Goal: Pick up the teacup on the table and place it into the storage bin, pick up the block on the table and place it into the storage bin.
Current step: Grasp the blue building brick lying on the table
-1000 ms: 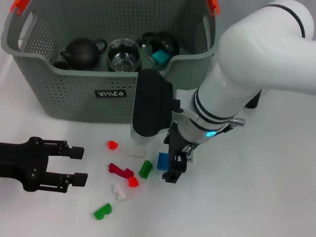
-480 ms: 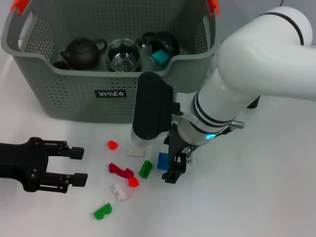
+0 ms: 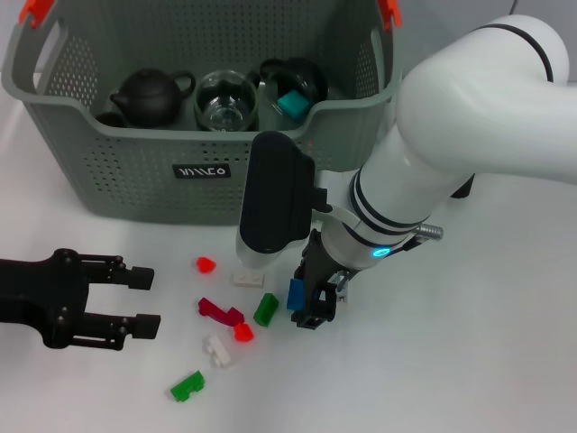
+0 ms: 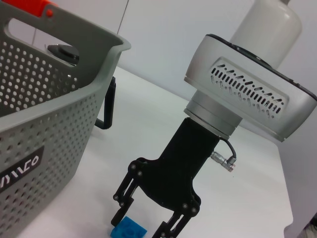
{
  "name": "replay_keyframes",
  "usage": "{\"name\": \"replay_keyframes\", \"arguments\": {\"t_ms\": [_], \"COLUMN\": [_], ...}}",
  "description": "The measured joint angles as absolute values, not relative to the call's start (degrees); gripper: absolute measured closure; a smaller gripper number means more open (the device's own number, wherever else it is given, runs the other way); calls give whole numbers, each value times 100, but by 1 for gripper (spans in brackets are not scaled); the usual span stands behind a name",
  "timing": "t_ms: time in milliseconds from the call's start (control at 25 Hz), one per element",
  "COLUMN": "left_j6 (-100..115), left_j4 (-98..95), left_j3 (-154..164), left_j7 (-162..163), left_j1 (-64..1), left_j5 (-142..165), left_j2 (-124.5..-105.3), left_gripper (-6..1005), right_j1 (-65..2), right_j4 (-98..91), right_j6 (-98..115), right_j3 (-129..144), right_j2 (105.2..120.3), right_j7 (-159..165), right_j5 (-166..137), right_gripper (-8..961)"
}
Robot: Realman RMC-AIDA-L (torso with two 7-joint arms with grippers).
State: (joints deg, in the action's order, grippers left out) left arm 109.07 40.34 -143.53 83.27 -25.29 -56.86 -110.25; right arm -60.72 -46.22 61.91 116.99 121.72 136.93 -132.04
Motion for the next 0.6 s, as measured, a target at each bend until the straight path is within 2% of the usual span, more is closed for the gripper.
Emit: {"name": "replay_keyframes", "arguments": {"t_ms": [200, 600], "left_j6": [10907, 10892], "left_j4": [4034, 4034], "left_j3": [-14352, -14352], "left_j7": [8324, 8315], "left_j1": [-2531, -2532], "left_j5": [-5686, -5686], "left_j2": [-11022, -11021], "left_gripper": [261, 260], "right_j1": [-6066, -6071], "right_j4": [-4615, -4509], "right_j6": [6179, 6140], "right_j3": [11699, 11698], "right_j2": [12172, 12173], "right_j7": [13693, 13693], "right_j5": [-13195, -13191], "right_gripper": [355, 414]}}
